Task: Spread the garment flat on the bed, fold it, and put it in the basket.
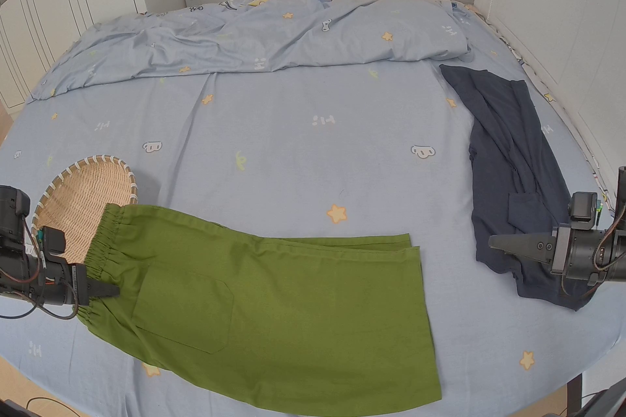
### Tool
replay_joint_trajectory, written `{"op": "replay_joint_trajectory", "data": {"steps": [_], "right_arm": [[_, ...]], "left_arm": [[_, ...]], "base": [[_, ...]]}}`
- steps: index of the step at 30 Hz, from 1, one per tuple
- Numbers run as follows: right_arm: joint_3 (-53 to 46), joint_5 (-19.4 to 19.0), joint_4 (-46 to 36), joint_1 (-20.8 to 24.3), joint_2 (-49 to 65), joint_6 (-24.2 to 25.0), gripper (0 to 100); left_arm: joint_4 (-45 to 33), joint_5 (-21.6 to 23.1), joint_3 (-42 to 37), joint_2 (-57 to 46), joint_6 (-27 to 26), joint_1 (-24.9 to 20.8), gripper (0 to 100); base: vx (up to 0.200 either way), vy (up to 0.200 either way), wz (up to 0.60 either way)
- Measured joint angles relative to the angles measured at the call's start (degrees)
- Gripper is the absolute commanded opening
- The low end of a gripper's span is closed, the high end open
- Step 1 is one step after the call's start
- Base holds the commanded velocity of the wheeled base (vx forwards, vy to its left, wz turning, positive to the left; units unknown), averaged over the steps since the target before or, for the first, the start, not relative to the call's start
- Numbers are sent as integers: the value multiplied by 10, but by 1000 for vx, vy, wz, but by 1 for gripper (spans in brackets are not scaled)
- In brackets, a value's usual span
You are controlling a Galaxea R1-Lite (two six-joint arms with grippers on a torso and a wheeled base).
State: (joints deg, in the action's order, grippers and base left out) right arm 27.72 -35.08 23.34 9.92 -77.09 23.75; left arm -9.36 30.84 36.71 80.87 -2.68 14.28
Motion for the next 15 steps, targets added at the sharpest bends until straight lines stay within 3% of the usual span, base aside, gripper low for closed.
{"op": "replay_joint_trajectory", "data": {"steps": [4,7,11,15], "right_arm": [[3,2,-10,3,23,-1,100],[4,2,-13,4,34,-2,100],[5,2,-13,5,42,-2,100],[5,2,-13,7,46,-4,100]], "left_arm": [[-55,-2,29,-19,-39,32,0],[-62,-4,40,-33,-44,31,0],[-65,-12,48,-51,-39,-2,0],[-76,-47,60,-69,-22,-69,0]], "base": [[0,0,0],[0,0,0],[0,0,0],[0,0,0]]}}
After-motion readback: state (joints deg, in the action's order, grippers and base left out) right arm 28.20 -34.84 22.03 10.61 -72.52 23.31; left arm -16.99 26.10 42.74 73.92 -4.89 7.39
